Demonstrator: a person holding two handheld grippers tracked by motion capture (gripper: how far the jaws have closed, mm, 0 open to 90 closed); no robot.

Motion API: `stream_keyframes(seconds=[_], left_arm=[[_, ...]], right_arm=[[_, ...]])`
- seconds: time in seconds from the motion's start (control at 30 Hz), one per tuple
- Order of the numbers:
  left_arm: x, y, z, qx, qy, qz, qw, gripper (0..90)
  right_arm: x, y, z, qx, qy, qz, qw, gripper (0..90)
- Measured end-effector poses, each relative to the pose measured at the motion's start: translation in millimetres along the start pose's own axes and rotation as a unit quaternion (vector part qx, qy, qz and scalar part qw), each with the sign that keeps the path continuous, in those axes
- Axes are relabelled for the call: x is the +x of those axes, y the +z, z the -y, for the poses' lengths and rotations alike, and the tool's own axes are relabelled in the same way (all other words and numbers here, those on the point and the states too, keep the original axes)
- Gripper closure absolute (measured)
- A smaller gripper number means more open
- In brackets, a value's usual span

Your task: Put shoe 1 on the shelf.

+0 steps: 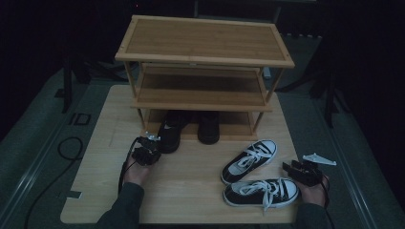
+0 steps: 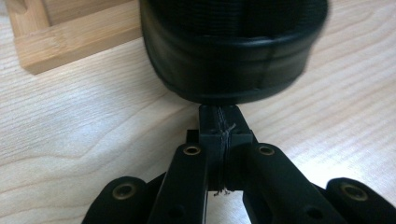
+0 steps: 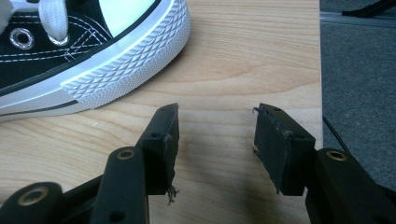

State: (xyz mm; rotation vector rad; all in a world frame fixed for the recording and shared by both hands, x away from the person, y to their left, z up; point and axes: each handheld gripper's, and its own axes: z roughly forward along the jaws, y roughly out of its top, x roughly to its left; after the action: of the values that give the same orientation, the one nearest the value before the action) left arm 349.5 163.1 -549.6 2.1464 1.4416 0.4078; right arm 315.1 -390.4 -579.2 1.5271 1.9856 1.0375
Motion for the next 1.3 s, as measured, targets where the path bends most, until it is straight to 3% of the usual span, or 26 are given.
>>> stream_keyframes(seconds=[0.37, 0.63, 0.7, 0.9, 1.3], left_arm=[[1.5, 2.6, -18.2, -0.011, -0.018, 0.009, 0.9997, 89.2], [-8.5, 9.6, -31.3, -0.016, -0.021, 0.007, 0.9996, 89.1], [-19.7, 17.6, -35.9, -0.009, -0.009, 0.014, 0.9998, 89.1], [-36.4, 29.1, -42.2, -0.004, -0.004, 0.024, 0.9997, 88.9], [-51.9, 38.9, -53.1, 0.009, 0.023, 0.028, 0.9993, 88.9]], right_arm=[[0.0, 0.1, 0.0, 0.000, 0.000, 0.000, 1.0000, 49.3], [-0.1, 0.1, 0.0, 0.000, -0.001, -0.001, 1.0000, 49.3], [-0.1, 0.2, 0.0, 0.000, -0.001, 0.000, 1.0000, 49.3], [-0.1, 0.1, 0.0, 0.000, -0.001, -0.001, 1.0000, 49.2], [-0.1, 0.2, -0.1, 0.000, -0.001, -0.001, 1.0000, 49.2]])
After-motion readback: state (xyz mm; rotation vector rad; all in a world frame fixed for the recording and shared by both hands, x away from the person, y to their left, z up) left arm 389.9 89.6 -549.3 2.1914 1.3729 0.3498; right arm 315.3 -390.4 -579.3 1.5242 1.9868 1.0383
